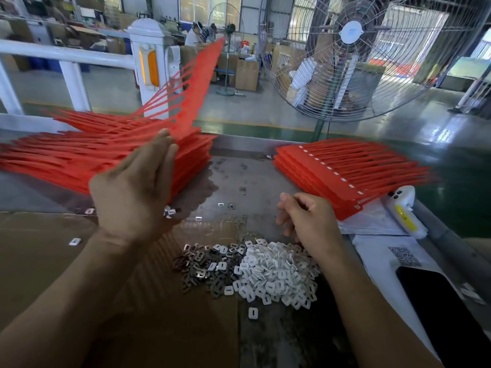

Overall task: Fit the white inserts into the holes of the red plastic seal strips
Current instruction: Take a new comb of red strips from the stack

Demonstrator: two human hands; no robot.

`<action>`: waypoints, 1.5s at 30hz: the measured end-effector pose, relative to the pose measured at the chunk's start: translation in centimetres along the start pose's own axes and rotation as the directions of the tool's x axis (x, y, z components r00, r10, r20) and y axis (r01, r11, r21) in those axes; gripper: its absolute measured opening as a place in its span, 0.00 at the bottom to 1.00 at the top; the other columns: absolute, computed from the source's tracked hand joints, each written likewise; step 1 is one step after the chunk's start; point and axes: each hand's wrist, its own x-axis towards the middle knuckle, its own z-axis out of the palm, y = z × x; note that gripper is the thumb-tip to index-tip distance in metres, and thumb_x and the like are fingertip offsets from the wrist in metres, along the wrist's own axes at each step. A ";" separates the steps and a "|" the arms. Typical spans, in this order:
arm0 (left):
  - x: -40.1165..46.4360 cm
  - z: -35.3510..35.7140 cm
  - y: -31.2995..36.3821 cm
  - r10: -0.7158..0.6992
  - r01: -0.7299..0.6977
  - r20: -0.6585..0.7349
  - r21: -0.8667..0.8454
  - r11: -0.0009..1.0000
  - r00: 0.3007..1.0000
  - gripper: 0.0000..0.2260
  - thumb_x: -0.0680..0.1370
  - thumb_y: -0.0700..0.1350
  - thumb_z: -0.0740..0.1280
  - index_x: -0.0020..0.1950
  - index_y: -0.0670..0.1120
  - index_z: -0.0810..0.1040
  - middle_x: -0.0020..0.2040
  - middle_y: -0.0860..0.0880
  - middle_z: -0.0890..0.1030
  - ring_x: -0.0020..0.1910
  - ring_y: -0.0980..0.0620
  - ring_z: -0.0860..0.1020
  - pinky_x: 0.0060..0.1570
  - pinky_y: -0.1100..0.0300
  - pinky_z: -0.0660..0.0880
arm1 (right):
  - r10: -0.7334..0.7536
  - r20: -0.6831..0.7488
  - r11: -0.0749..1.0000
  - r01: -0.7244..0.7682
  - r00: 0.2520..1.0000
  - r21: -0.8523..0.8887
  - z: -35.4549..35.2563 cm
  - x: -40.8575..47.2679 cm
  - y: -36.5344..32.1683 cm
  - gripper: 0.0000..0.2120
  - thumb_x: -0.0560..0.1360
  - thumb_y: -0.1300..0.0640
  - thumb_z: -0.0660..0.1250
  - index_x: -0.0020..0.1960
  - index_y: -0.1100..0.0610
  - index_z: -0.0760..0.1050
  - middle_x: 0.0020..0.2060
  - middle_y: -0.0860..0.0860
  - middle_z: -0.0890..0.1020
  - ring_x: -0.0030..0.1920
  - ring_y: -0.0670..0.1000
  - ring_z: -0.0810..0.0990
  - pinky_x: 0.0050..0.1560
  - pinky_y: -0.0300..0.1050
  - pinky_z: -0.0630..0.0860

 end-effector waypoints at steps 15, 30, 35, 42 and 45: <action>-3.4 4.2 5.4 0.370 -0.261 0.383 -0.308 0.915 0.846 0.13 0.83 0.41 0.65 0.45 0.56 0.85 0.46 0.55 0.87 0.44 0.58 0.84 0.64 0.44 0.77 | -0.201 0.039 0.932 0.179 0.979 0.314 0.6 0.0 -1.8 0.42 0.65 0.33 0.79 0.75 0.43 0.70 0.64 0.42 0.81 0.62 0.42 0.81 0.56 0.40 0.80; -3.0 2.7 3.2 0.542 -0.359 0.564 -0.409 0.839 0.624 0.11 0.78 0.42 0.73 0.60 0.43 0.85 0.64 0.47 0.82 0.62 0.50 0.81 0.62 0.50 0.79 | 0.028 -0.454 0.916 0.159 0.891 0.368 -2.6 1.5 -0.7 0.04 0.81 0.62 0.69 0.53 0.56 0.81 0.42 0.50 0.83 0.35 0.47 0.80 0.33 0.43 0.80; -3.3 3.4 2.0 0.403 -0.205 0.573 -0.379 0.902 0.713 0.10 0.78 0.39 0.73 0.59 0.41 0.85 0.63 0.46 0.83 0.63 0.51 0.79 0.66 0.58 0.73 | 0.139 -0.453 0.924 0.050 0.880 0.379 -3.2 2.1 0.5 0.06 0.79 0.64 0.70 0.47 0.53 0.79 0.40 0.53 0.82 0.27 0.47 0.80 0.29 0.43 0.82; -4.0 3.7 0.4 0.197 0.061 0.688 -0.331 0.941 0.699 0.13 0.77 0.37 0.72 0.62 0.44 0.84 0.66 0.50 0.81 0.65 0.53 0.79 0.68 0.58 0.73 | 0.269 -0.370 0.915 -0.116 0.889 0.387 -2.9 2.4 1.5 0.05 0.80 0.59 0.70 0.44 0.54 0.80 0.34 0.52 0.82 0.27 0.55 0.84 0.25 0.43 0.78; -3.9 3.5 -0.1 0.140 0.122 0.713 -0.303 0.945 0.687 0.13 0.78 0.37 0.72 0.61 0.45 0.85 0.66 0.52 0.81 0.65 0.55 0.78 0.69 0.59 0.71 | 0.321 -0.277 0.923 -0.233 0.906 0.308 -2.9 2.2 1.8 0.05 0.79 0.58 0.69 0.44 0.56 0.80 0.37 0.55 0.87 0.32 0.59 0.87 0.25 0.42 0.75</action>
